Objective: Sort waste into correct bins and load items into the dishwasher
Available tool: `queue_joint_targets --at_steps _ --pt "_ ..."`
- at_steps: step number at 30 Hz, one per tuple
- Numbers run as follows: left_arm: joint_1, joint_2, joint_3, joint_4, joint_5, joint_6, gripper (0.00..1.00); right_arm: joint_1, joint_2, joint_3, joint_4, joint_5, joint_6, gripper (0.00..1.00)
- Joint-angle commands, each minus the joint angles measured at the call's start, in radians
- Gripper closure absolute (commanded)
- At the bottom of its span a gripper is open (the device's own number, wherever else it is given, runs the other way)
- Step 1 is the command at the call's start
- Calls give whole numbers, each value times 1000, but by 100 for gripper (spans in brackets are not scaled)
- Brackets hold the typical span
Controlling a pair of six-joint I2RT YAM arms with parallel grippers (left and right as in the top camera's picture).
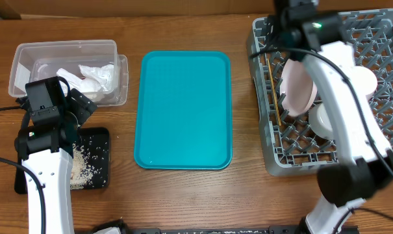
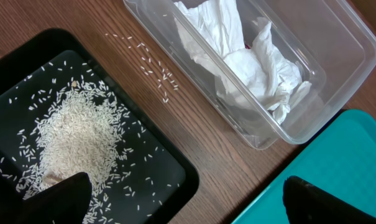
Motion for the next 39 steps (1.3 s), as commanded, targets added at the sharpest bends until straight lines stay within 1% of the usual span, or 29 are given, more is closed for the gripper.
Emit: queue_joint_targets --at_steps 1,6,9,17,22,28,34,37,39 --pt "3 -9 15 2 4 19 0 -5 -114 22 2 -93 4 0" --pt "3 -10 15 2 4 19 0 -5 -241 22 -30 -167 4 0" --pt "3 -10 15 2 4 19 0 -5 -326 22 -105 -192 12 0" --pt "3 -10 15 2 4 19 0 -5 -505 21 -355 -192 147 0" --pt "3 -9 15 2 4 19 0 -4 -608 20 -463 -192 226 0" --pt "3 -10 15 2 4 19 0 -1 -771 -79 -462 -203 244 0" --pt "3 -9 15 2 4 19 0 -1 -929 -265 -437 -206 245 0" --pt "3 -10 15 2 4 19 0 -1 -991 -369 -421 -242 246 0" --pt "3 -10 15 2 4 19 0 -1 -1012 -418 -421 -275 280 0"
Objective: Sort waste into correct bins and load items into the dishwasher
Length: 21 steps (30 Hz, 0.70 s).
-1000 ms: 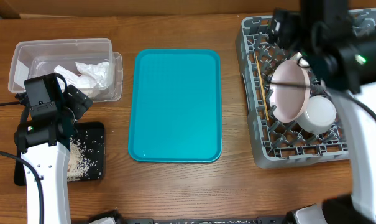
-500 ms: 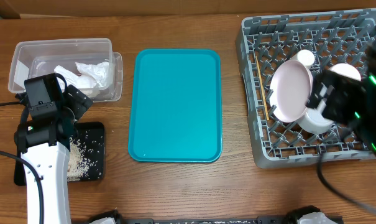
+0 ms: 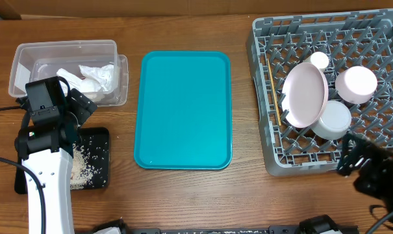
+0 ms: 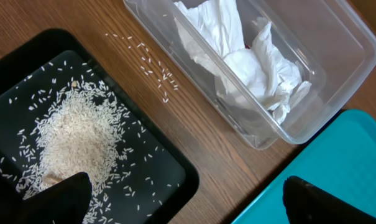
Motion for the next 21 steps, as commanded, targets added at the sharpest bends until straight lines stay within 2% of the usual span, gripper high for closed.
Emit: queue_joint_targets --at_steps 1,8,21 --pt "3 -10 15 2 4 19 0 0 -25 -82 8 -67 53 0" --pt "3 -9 15 2 4 19 0 0 -20 -156 -23 -122 55 0" --pt "3 -10 15 2 4 19 0 0 -20 -158 -31 -122 55 0"
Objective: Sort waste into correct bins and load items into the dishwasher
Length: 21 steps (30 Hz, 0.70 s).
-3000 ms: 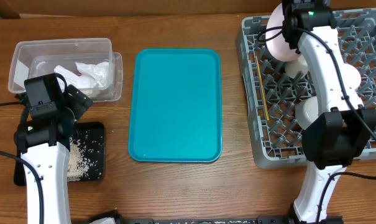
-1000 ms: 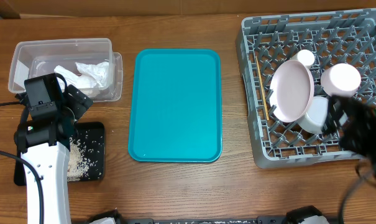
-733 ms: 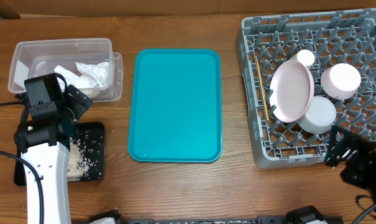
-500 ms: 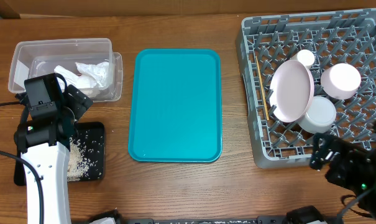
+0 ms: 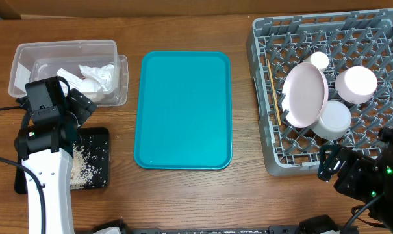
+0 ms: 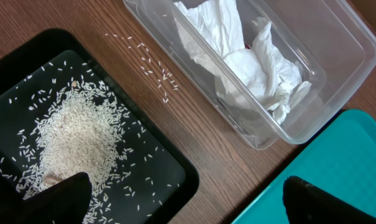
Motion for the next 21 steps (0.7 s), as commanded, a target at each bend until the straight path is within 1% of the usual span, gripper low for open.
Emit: queue_joint_targets --at_steps 1,11,16,19,21 --pt "2 -10 15 1 4 19 0 0 -3 -3 2 -2 5 0" --pt "2 -10 15 1 4 19 0 -6 -6 -3 14 0 2 0" --pt "2 -10 15 1 4 19 0 -10 -25 -66 124 18 -7 0" --pt "2 -10 15 1 4 19 0 -23 -59 -167 216 18 -13 0" --pt "2 -9 15 1 4 19 0 -37 -95 -264 311 11 -45 0"
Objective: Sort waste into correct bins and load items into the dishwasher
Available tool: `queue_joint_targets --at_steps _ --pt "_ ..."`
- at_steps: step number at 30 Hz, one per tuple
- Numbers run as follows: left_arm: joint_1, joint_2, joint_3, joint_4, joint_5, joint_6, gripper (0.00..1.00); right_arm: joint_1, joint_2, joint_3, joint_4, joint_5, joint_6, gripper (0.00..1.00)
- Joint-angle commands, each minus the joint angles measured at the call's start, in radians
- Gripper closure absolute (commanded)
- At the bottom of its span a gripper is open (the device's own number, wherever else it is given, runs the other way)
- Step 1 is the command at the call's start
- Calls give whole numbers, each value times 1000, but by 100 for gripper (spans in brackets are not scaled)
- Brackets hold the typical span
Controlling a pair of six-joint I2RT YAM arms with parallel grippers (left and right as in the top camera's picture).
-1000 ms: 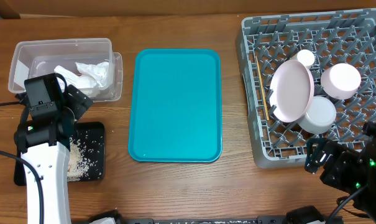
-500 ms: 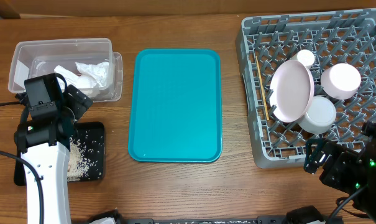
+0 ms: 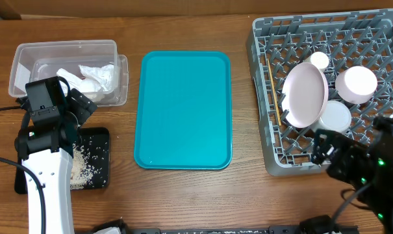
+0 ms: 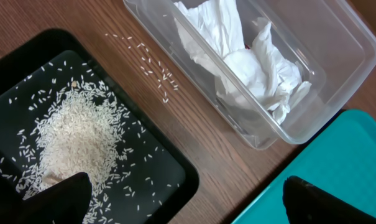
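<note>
In the grey dish rack [image 3: 267, 159] at the right stand a pink plate [image 3: 304, 95], a small white cup [image 3: 319, 60], a pale cup [image 3: 356, 83], a white bowl [image 3: 336, 117] and chopsticks [image 3: 272, 84]. A clear bin [image 4: 337, 43] holds crumpled white tissue [image 4: 250, 62]. Rice [image 4: 76, 137] lies in the black tray [image 4: 175, 158]. My left gripper [image 4: 184, 186] hangs open between the black tray and the teal tray [image 3: 183, 110], holding nothing. My right gripper [image 3: 321, 151] is at the rack's front edge, and its jaws are too dark to read.
A few rice grains [image 4: 153, 71] are scattered on the wood between the black tray and the clear bin. The teal tray has nothing on it. The right arm's body fills the lower right corner in the overhead view.
The right arm has shifted a little up and left, from just in front of the rack to overlapping its front edge. The left arm and all objects are unchanged.
The right arm first reached over the rack, its gripper at the far left side by the plate. Later it was down in the lower right corner, off the rack, with the dishes left standing. It has since edged back toward the rack's front. The left arm stayed still throughout.
</note>
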Motion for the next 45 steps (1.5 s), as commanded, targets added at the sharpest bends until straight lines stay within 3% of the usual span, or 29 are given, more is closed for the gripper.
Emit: queue_joint_targets --at_steps 1,9,24,31,45 --pt "3 -10 15 1 4 19 0 -26 -59 -140 109 1 -61 0" --pt "3 -10 15 1 4 19 0 -81 -257 -618 687 -217 -392 0" --pt "3 -10 15 1 4 19 0 -124 -551 -1200 1258 -303 -392 0" --pt "3 -10 15 1 4 19 0 -135 -622 -1313 1421 -328 -430 0" --pt "3 -9 15 0 4 19 0 -190 -811 -1430 1442 -314 -514 0"
